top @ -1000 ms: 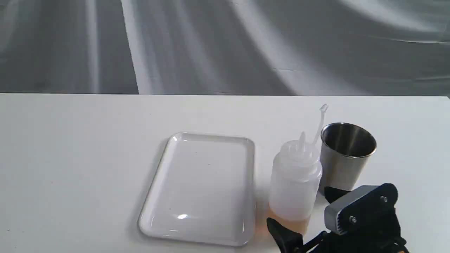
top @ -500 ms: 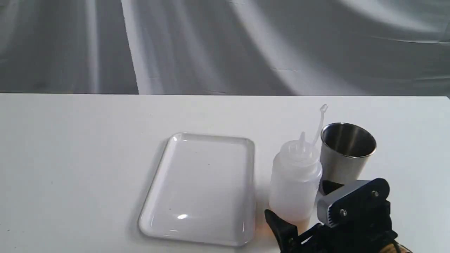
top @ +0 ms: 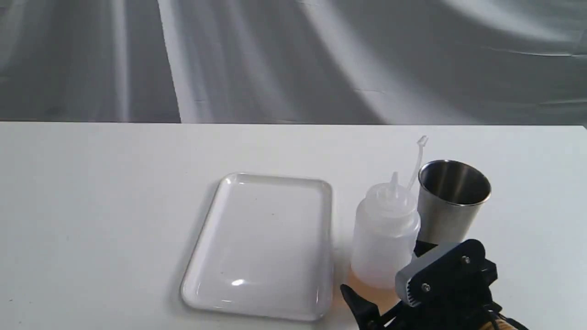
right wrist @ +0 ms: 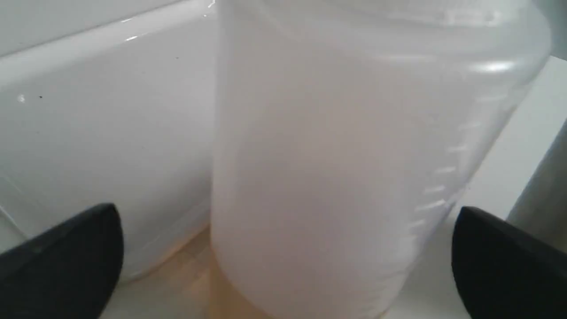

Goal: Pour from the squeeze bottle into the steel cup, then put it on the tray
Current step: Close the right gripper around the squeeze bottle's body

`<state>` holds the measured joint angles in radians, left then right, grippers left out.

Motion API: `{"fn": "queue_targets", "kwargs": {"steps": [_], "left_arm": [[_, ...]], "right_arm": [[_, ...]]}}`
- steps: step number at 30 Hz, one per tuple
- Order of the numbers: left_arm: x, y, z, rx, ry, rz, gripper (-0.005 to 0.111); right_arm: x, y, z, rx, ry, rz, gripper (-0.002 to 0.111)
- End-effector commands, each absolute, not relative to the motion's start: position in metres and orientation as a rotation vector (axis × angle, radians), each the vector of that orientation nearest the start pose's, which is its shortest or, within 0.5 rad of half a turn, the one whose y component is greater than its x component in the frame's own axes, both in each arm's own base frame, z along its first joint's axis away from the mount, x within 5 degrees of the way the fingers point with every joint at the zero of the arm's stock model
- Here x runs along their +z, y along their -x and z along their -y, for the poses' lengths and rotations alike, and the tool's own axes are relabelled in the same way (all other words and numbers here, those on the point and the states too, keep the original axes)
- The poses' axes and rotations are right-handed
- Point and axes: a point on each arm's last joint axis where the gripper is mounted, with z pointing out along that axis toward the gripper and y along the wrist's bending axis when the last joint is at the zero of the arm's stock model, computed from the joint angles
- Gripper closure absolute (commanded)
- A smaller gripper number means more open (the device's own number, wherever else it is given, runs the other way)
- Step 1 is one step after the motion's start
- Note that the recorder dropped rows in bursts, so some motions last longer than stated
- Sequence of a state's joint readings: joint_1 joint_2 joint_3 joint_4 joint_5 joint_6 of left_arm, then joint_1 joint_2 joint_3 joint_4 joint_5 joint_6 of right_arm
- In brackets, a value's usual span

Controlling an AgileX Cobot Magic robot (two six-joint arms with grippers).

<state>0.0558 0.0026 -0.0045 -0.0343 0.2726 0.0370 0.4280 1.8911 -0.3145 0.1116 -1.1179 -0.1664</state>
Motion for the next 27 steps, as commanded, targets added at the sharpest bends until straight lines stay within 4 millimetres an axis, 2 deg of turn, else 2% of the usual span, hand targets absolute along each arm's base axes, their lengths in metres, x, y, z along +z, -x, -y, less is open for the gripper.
{"fn": "queue_targets", "kwargs": {"steps": [1, 12, 20, 27], "left_arm": [[0.189, -0.055, -0.002, 0.034, 0.038, -1.749, 0.098], [0.189, -0.055, -0.002, 0.032, 0.039, -1.749, 0.098], [0.189, -0.055, -0.002, 0.031, 0.041, -1.749, 0.098], [0.189, -0.055, -0.002, 0.034, 0.038, -1.749, 0.098]], "right_arm": [[0.101, -0.238, -0.098, 0.086, 0.467, -1.853, 0.003], [0.106, -0.256, -0.106, 0.07, 0.485, -1.814, 0.003], [0.094, -0.257, -0.106, 0.063, 0.492, -1.826, 0.003], [0.096, -0.261, -0.108, 0.078, 0.472, -1.813, 0.003]]}}
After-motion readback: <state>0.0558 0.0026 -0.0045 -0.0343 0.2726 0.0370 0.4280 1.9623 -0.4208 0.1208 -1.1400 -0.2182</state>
